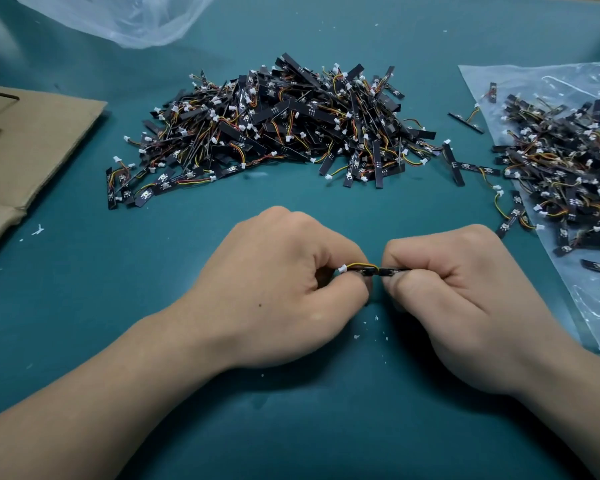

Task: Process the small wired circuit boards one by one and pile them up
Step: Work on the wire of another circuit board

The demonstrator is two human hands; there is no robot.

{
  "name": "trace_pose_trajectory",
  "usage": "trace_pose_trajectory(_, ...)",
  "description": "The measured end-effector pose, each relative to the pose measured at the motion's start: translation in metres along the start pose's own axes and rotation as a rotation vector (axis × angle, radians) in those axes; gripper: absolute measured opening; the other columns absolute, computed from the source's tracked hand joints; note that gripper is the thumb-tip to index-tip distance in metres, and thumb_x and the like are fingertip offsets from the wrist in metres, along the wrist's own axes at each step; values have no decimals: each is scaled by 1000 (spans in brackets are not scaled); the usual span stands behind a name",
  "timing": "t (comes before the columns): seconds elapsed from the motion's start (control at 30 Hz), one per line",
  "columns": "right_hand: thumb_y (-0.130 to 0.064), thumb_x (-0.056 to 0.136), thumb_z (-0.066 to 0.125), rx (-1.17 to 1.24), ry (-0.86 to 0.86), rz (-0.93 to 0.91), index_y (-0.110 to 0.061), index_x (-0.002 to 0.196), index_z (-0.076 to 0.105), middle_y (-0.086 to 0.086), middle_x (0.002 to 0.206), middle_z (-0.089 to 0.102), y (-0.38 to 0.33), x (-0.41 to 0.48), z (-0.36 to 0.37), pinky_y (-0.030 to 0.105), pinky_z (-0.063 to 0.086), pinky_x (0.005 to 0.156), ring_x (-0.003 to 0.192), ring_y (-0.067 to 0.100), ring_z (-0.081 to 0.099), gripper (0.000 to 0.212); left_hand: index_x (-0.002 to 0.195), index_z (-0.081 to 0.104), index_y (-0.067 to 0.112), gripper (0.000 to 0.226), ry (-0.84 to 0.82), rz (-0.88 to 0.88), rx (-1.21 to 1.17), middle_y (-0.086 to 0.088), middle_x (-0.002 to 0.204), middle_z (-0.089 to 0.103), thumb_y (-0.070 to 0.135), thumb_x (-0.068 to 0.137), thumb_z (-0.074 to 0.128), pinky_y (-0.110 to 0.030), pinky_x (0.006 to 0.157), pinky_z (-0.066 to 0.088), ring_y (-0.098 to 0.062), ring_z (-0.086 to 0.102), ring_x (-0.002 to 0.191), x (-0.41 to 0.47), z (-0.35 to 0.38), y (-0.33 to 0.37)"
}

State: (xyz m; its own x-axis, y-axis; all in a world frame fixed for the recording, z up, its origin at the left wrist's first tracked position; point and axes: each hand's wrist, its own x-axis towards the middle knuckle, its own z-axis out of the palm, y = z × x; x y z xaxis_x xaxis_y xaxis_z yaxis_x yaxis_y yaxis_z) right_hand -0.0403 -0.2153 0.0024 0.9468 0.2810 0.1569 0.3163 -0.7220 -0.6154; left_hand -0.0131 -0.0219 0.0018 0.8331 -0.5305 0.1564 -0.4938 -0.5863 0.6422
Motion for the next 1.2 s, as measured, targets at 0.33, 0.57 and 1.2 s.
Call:
trace_pose_trajectory(0.33, -22, 82, 52, -68, -11, -4, -21, 64, 50, 1, 53, 44, -2, 0, 1, 42, 40, 50, 54, 23, 46, 18, 56, 58, 14, 25, 1, -13, -48, -9, 50, 42, 29, 74, 48, -41, 45, 39, -24, 35, 48, 2, -2, 2)
trace_pose_trajectory(0.57, -24, 84, 52, -34, -18, -29, -30, 62, 45, -6, 52, 42, 0, 1, 0, 38, 37, 50, 54, 20, 46, 23, 61, 52, 10, 36, 40, 38, -17, -2, 50, 34, 35, 86, 57, -34, 50, 40, -22, 30, 51, 1, 1, -2)
trace_pose_trajectory(1.2, -34, 90, 48, 129, -57, -50, -17, 68, 58, 1, 57, 49, 5, 0, -1, 43, 43, 53, 56, 23, 49, 29, 67, 60, 9, 24, 7, 38, -90, -5, 55, 45, 22, 86, 52, -41, 52, 42, -23, 44, 54, 3, -4, -2)
